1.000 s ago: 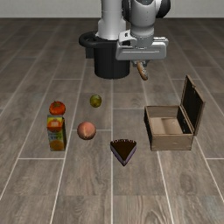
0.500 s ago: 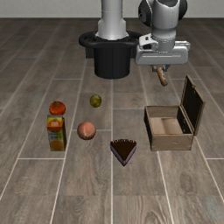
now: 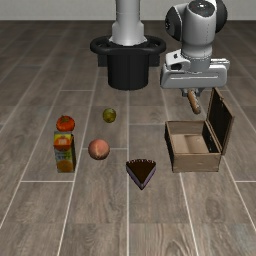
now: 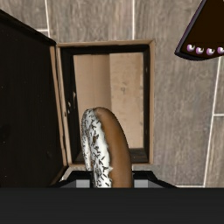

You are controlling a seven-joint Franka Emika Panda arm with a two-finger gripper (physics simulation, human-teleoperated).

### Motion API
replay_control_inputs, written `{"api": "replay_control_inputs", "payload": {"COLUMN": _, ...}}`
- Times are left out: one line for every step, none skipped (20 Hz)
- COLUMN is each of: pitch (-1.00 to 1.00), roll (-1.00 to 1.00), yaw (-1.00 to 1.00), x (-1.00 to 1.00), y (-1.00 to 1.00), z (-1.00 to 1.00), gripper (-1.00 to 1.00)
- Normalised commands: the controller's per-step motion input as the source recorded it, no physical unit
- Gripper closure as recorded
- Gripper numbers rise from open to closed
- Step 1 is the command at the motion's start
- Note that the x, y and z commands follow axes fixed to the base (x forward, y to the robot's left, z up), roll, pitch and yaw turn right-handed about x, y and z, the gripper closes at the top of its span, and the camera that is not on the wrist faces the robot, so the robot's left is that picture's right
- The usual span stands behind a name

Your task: Pick up the donut and place it in the box

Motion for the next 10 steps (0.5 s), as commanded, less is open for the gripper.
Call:
{"api": "replay_control_inputs", "payload": {"pitch": 0.00, "roll": 0.00, "yaw": 0.00, "x": 0.00, "y": 1.00, "z": 0.00, "gripper": 1.00}}
{"api": "replay_control_inputs", "payload": {"pitch": 0.00, "roll": 0.00, "yaw": 0.00, "x": 0.00, "y": 1.00, "z": 0.00, "gripper": 1.00}}
{"api": "replay_control_inputs", "payload": {"pitch": 0.00, "roll": 0.00, "yaw": 0.00, "x": 1.00, "y": 0.00, "z": 0.00, "gripper": 1.00}}
{"api": "replay_control_inputs", "payload": {"pitch": 0.00, "roll": 0.00, "yaw": 0.00, "x": 0.00, "y": -1.00, "z": 0.00, "gripper": 1.00}}
{"api": "replay_control_inputs", "payload": {"pitch": 0.00, "roll": 0.00, "yaw": 0.00, "x": 0.00, "y": 0.00, "z": 0.00, "gripper": -1.00}}
{"api": "replay_control_inputs", "payload": {"pitch": 0.00, "roll": 0.00, "yaw": 0.00, "x": 0.00, "y": 0.00, "z": 0.00, "gripper": -1.00}}
{"api": "replay_control_inputs", "payload": {"pitch": 0.00, "roll": 0.00, "yaw": 0.00, "x": 0.00, "y": 0.00, "z": 0.00, "gripper": -1.00}}
{"api": "replay_control_inputs", "payload": {"pitch": 0.00, "roll": 0.00, "yaw": 0.00, "x": 0.00, "y": 0.00, "z": 0.00, "gripper": -1.00}}
{"api": "replay_control_inputs", "payload": {"pitch": 0.00, "roll": 0.00, "yaw": 0.00, "x": 0.00, "y": 0.00, "z": 0.00, "gripper": -1.00}}
{"api": "replay_control_inputs", "payload": {"pitch": 0.00, "roll": 0.00, "yaw": 0.00, "x": 0.00, "y": 0.00, "z": 0.00, "gripper": -1.00}}
